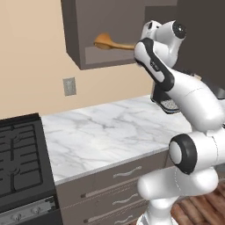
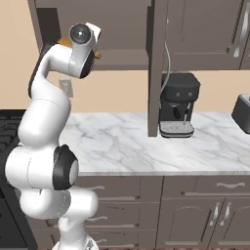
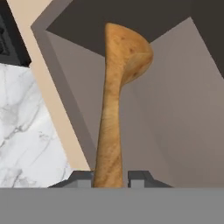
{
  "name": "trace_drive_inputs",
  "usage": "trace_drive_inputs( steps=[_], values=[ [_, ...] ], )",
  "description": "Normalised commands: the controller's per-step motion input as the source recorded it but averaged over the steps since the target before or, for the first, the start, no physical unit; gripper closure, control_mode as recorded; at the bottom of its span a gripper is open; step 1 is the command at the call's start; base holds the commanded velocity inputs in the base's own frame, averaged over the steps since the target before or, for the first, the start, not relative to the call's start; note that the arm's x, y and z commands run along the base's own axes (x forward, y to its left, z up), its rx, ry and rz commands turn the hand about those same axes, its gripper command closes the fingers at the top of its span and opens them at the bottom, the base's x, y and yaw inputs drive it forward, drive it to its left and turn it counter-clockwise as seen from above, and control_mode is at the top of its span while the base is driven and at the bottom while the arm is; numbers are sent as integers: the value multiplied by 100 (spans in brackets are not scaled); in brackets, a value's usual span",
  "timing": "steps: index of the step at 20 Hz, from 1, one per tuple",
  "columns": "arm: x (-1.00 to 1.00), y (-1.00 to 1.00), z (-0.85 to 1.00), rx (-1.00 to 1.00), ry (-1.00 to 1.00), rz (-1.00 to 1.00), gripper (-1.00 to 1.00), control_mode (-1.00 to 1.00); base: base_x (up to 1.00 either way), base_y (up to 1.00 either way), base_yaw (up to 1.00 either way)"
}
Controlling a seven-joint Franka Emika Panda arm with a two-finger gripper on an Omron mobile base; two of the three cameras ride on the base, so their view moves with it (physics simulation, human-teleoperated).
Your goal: Organize the utensils by type. Pick up the wooden spoons from the counter and place them in the open cabinet. Then pick up the metallic utensils from the counter and place them in the open drawer.
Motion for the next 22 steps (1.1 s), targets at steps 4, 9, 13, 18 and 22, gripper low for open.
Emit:
trace_drive_inputs(
  steps=[4, 9, 13, 18, 22],
  values=[
    [51, 0, 8, -7, 0, 0, 100, -100, 0, 0, 0],
    [42, 6, 0, -1, 0, 0, 100, -100, 0, 0, 0],
    [54, 6, 0, 0, 0, 0, 100, -100, 0, 0, 0],
    [56, 7, 0, 0, 0, 1, 100, -100, 0, 0, 0],
    [33, 5, -16, -2, 2, 7, 100, -100, 0, 0, 0]
  ],
)
